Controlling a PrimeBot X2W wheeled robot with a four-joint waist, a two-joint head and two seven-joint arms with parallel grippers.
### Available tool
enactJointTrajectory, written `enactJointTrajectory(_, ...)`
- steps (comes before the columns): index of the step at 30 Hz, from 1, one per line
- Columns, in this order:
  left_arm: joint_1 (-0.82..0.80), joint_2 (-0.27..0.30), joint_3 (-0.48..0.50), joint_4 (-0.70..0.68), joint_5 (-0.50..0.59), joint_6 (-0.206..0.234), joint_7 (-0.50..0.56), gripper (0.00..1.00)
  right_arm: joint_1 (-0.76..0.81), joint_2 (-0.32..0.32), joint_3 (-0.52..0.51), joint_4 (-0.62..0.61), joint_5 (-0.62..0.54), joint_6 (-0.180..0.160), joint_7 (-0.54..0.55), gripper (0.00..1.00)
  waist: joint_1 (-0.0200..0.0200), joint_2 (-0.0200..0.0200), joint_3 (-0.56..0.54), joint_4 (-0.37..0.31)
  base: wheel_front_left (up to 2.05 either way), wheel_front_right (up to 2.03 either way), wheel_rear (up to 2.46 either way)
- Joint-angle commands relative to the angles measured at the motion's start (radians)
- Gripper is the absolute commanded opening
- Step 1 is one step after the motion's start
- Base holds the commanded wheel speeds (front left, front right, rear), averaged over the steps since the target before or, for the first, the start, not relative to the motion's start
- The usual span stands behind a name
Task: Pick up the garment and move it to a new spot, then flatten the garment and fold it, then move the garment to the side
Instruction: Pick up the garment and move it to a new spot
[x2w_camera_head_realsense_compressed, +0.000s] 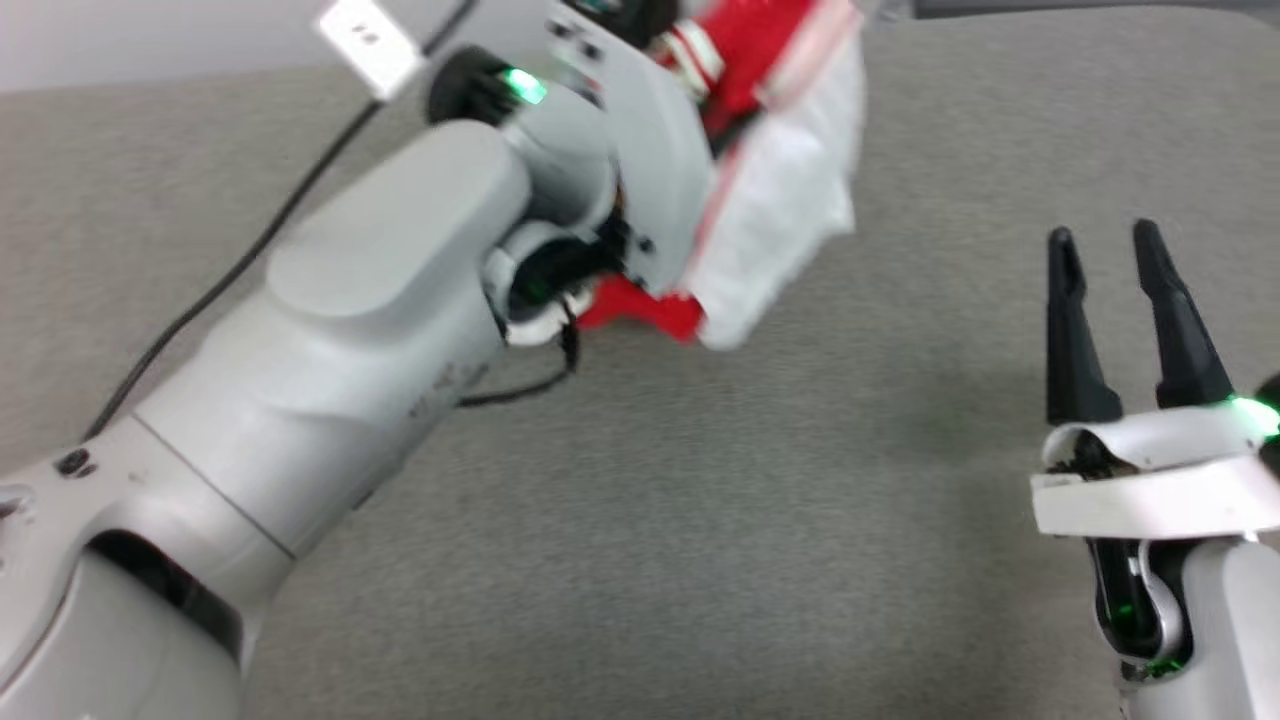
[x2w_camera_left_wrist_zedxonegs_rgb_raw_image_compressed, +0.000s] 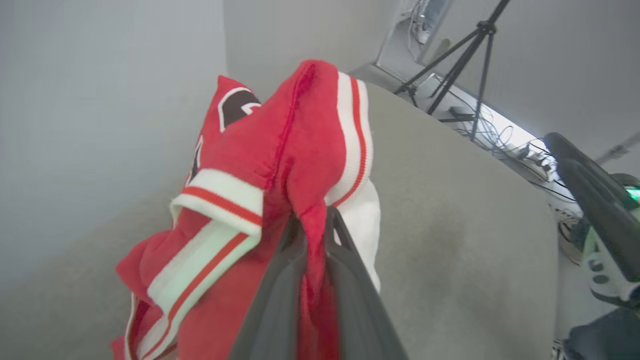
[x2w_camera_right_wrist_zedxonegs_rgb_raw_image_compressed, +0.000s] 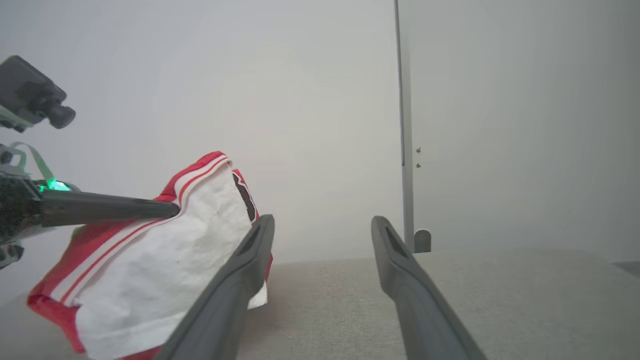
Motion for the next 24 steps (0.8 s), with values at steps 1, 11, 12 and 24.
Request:
enactJointTrajectory(1, 0.010, 0.014, -0.007, -0.027, -0.024, -0.001, 0.023, 0.00, 0.025, 0.008, -0.016, -0.005, 0.007, -0.001, -0.004, 1.00, 0.0000, 0.0000, 0.015, -0.054, 0.00, 0.00, 0.00)
enactJointTrajectory(11, 0.089, -0.017, -0.037, -0.035, -0.131, 0.001, 0.102, 0.00, 0.042, 0.037, -0.066, -0.040, 0.028, 0.000, -0.004, 1.00, 0.0000, 0.0000, 0.044, -0.082, 0.00, 0.00, 0.00)
enactJointTrajectory(12, 0.094, -0.032, -0.038, -0.014, -0.133, 0.001, 0.095, 0.00, 0.037, 0.039, -0.064, -0.040, 0.031, -0.001, -0.004, 1.00, 0.0000, 0.0000, 0.051, -0.087, 0.00, 0.00, 0.00)
enactJointTrajectory(24, 0.087, -0.093, 0.011, 0.194, -0.177, 0.000, -0.003, 0.00, 0.028, 0.059, -0.077, -0.040, 0.041, -0.001, -0.004, 1.00, 0.0000, 0.0000, 0.104, -0.125, 0.00, 0.00, 0.00)
